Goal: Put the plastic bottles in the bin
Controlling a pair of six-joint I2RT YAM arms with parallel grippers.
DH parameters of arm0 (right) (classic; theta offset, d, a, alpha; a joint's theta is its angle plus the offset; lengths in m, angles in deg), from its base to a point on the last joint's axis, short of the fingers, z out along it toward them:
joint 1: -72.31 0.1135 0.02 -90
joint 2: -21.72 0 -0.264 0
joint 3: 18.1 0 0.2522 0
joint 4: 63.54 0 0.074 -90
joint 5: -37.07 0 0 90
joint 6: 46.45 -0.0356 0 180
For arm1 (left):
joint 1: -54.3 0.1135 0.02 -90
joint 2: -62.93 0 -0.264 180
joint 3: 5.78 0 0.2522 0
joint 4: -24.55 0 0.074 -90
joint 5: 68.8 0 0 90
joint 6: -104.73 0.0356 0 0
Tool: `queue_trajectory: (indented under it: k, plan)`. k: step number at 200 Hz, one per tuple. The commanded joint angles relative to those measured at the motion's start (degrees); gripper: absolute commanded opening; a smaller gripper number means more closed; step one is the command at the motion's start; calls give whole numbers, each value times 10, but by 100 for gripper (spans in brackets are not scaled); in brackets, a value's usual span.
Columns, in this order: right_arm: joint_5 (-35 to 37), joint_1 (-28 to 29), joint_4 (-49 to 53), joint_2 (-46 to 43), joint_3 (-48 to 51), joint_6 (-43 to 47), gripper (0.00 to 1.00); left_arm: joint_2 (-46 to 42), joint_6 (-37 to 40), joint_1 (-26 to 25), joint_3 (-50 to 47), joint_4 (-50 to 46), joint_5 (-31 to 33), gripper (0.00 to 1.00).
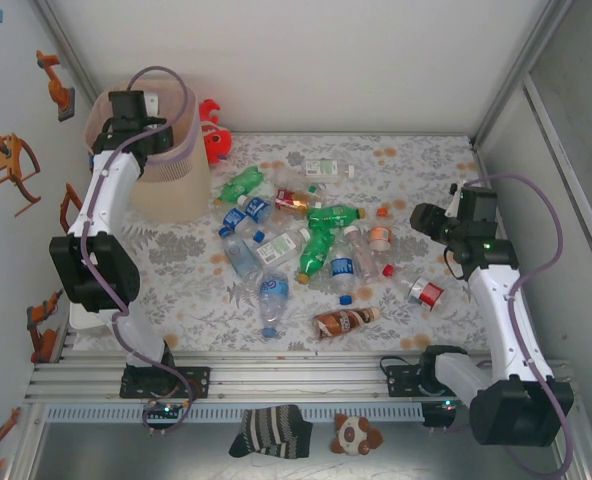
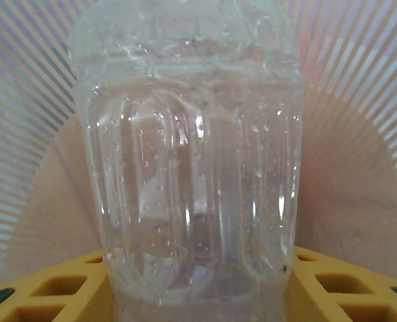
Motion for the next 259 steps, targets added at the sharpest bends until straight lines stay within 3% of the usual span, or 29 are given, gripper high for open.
queue_trajectory:
  k: [1, 110, 173, 222, 259]
  plan:
    - [-2, 5, -2, 2, -16, -7, 66, 3, -6, -1, 48, -2, -8, 50]
    - [18, 5, 19, -3, -26, 5, 66, 115, -3, 2, 105, 13, 10, 50]
    - [26, 5, 27, -20, -15, 3, 66, 194, -7, 14, 148, -77, -16, 50]
    - [26, 5, 27, -29, -8, -2, 67, 277, -9, 25, 250, -211, -64, 49]
    - [26, 5, 25, -31, -4, -6, 67, 287, -17, 25, 277, -266, -82, 52]
